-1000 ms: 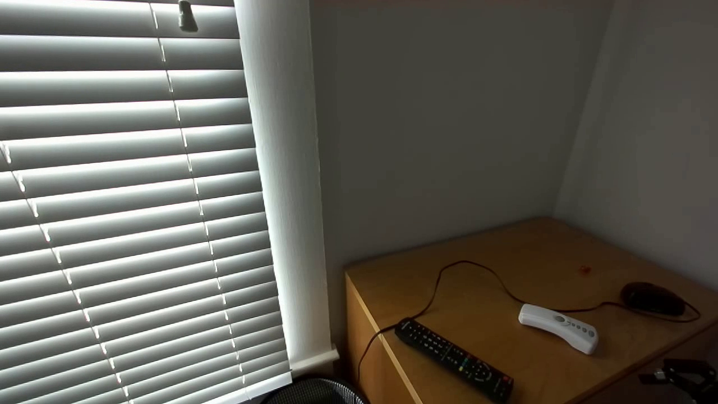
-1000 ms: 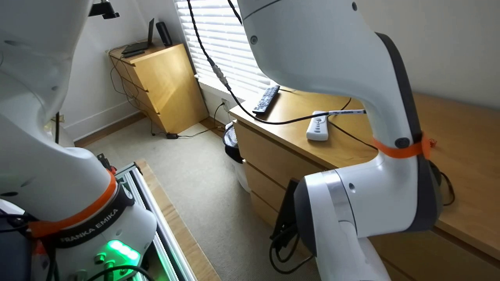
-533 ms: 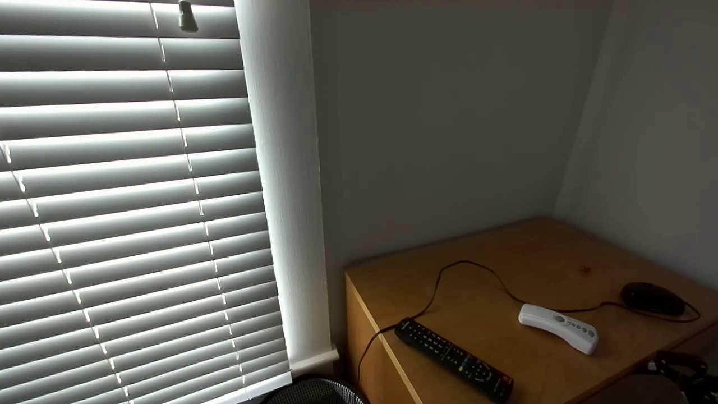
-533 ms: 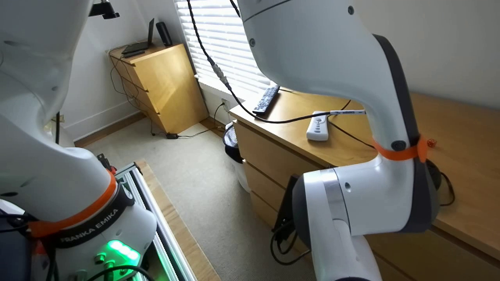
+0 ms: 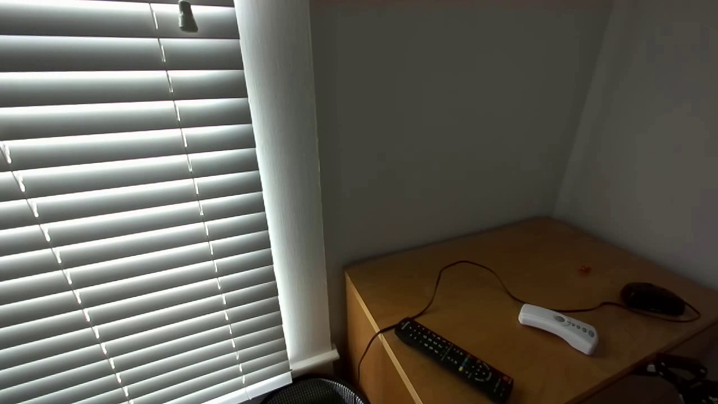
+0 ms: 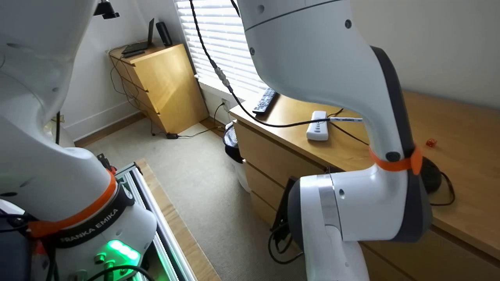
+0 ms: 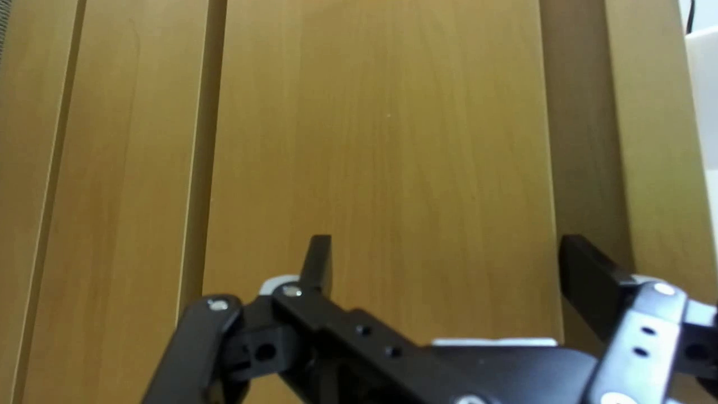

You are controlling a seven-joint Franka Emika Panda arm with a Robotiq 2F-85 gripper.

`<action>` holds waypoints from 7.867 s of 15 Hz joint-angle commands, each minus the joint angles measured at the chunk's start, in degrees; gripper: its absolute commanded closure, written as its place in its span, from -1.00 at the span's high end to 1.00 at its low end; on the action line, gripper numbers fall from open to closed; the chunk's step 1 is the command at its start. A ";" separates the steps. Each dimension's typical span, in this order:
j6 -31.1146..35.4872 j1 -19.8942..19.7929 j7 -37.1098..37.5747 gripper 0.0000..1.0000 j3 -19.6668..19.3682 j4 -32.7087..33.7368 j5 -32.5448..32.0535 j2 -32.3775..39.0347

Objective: Open the top drawer

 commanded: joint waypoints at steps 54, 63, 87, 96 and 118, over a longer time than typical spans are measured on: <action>27.00 5.44 17.23 1.00 -6.26 -10.32 -31.72 -15.93; 38.54 6.66 34.17 1.00 -2.50 -15.09 -55.24 -28.78; 58.18 2.90 -21.19 -1.00 14.26 -20.27 -24.22 -29.34; 60.35 4.49 -11.52 -1.00 11.91 -19.61 -29.03 -22.96; 57.39 14.61 18.13 -1.00 -4.41 -25.40 -63.96 -33.57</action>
